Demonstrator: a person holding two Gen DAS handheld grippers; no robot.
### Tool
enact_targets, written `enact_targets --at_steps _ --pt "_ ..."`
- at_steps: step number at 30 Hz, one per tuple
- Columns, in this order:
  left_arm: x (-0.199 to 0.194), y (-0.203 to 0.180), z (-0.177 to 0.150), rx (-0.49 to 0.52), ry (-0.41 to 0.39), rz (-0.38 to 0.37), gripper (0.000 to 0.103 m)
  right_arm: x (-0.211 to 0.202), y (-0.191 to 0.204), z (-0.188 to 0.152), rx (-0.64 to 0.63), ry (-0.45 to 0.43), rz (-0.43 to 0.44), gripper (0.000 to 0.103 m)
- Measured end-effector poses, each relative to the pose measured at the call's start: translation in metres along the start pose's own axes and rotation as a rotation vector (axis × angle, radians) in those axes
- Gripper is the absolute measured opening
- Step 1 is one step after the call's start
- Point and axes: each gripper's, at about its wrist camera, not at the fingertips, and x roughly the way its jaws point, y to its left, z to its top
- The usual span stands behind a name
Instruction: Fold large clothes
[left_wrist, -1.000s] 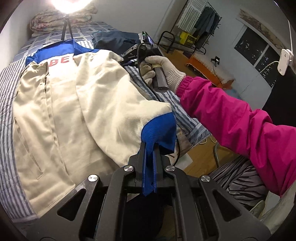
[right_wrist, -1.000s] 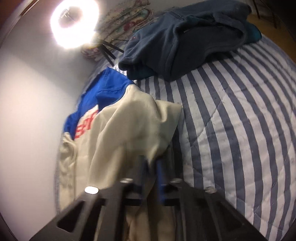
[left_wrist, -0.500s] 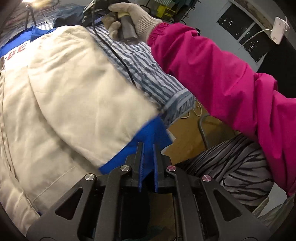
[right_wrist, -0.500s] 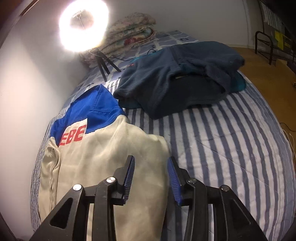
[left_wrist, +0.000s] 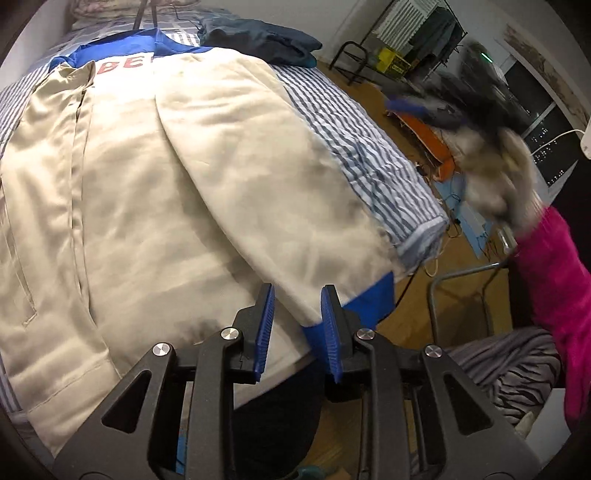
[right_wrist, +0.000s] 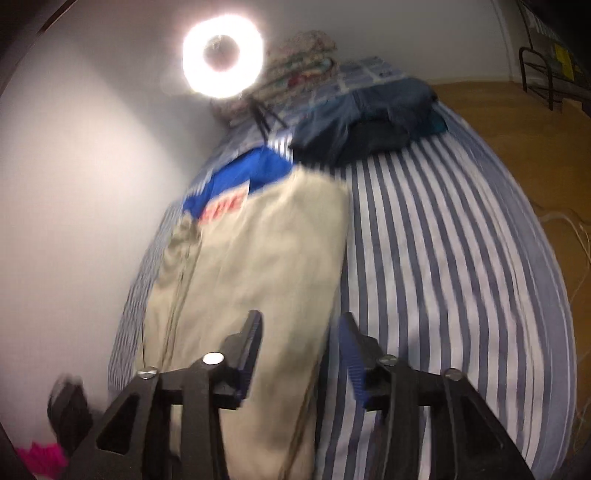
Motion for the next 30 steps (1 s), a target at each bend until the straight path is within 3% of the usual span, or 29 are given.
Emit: enact_targets --at_steps 3,5,12,15,18,21,26,27,30 --pt "0.015 0.002 0.000 -0.001 0.003 -0.004 0.025 -0.007 0.000 -0.044 0.015 0.050 0.014 0.056" --pt "0.027 0.000 -0.004 0.007 0.008 0.011 0.025 -0.003 0.001 -0.069 0.016 0.086 -0.008 0.069" --pt "0.059 0.000 -0.022 0.053 0.050 0.072 0.025 0.033 -0.011 -0.113 0.121 0.187 0.000 0.070" --pt "0.050 -0.004 -0.019 0.054 0.047 0.067 0.025 0.050 -0.005 -0.123 0.085 0.233 -0.039 0.069" --pt "0.027 -0.011 -0.006 0.071 -0.045 0.087 0.025 0.055 -0.002 -0.129 0.070 0.232 -0.051 0.069" --pt "0.027 -0.006 0.006 0.056 -0.085 0.154 0.025 0.055 -0.003 -0.132 0.114 0.229 -0.037 0.041" --pt "0.075 0.002 0.000 0.080 0.023 0.200 0.025 0.060 0.015 -0.129 0.102 0.223 -0.092 0.008" --pt "0.075 0.000 -0.004 0.104 -0.014 0.211 0.025 0.060 0.021 -0.127 0.099 0.218 -0.100 0.008" --pt "0.067 0.000 0.000 0.086 0.020 0.179 0.025 0.054 0.042 -0.120 0.041 0.195 -0.184 0.006"
